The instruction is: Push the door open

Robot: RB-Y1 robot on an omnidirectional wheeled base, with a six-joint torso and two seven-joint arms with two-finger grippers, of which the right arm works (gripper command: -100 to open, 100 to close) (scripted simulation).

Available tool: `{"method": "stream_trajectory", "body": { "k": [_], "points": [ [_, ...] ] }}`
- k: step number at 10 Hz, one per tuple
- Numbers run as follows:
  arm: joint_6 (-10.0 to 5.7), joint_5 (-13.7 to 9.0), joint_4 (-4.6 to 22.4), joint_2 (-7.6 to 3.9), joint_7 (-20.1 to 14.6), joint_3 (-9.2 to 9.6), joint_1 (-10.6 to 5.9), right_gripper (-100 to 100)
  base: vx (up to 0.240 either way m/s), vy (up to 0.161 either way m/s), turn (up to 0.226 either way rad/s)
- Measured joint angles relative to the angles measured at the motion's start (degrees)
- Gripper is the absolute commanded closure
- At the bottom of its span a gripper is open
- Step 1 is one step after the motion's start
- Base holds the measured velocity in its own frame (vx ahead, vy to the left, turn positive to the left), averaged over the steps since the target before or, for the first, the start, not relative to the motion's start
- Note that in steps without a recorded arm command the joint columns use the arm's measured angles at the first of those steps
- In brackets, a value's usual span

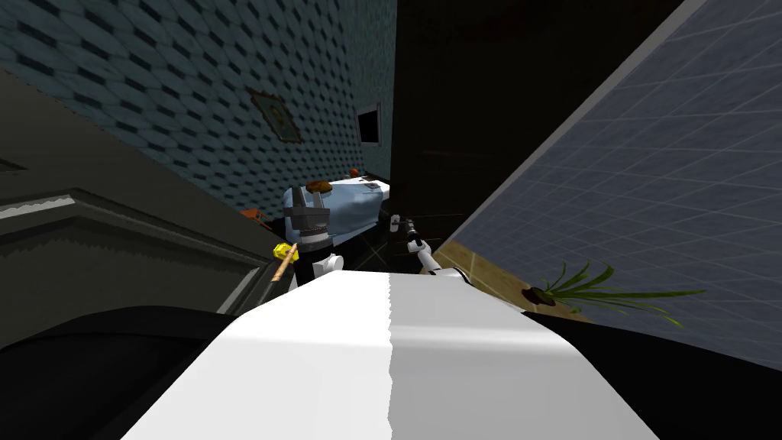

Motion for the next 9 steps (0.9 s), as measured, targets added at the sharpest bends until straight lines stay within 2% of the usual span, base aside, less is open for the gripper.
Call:
{"method": "stream_trajectory", "body": {
  "k": [1, 3, 5, 7, 8, 9],
  "points": [
    [0.63, 0.0, -1.6, 0.12, 0.6, -0.43, 0.67, 100, 0.186, 0.105, -0.112],
    [1.11, -0.2, -1.7, 1.08, 2.1, -2.0, 0.37, 100, 0.212, 0.128, -0.121],
    [1.11, -0.5, -1.9, 1.89, 3.2, -3.39, 0.35, 100, 0.135, 0.178, -0.137],
    [0.56, -0.8, -1.6, 2.62, 4.1, -4.96, -0.11, 100, 0.031, 0.183, -0.095],
    [1.03, -0.8, -3.0, 2.96, 4.4, -5.3, 0.5, 100, -0.002, 0.065, -0.066],
    [1.23, -0.9, -3.2, 2.72, 4.5, -5.54, 0.64, 100, 0.069, -0.058, -0.071]
  ]
}}
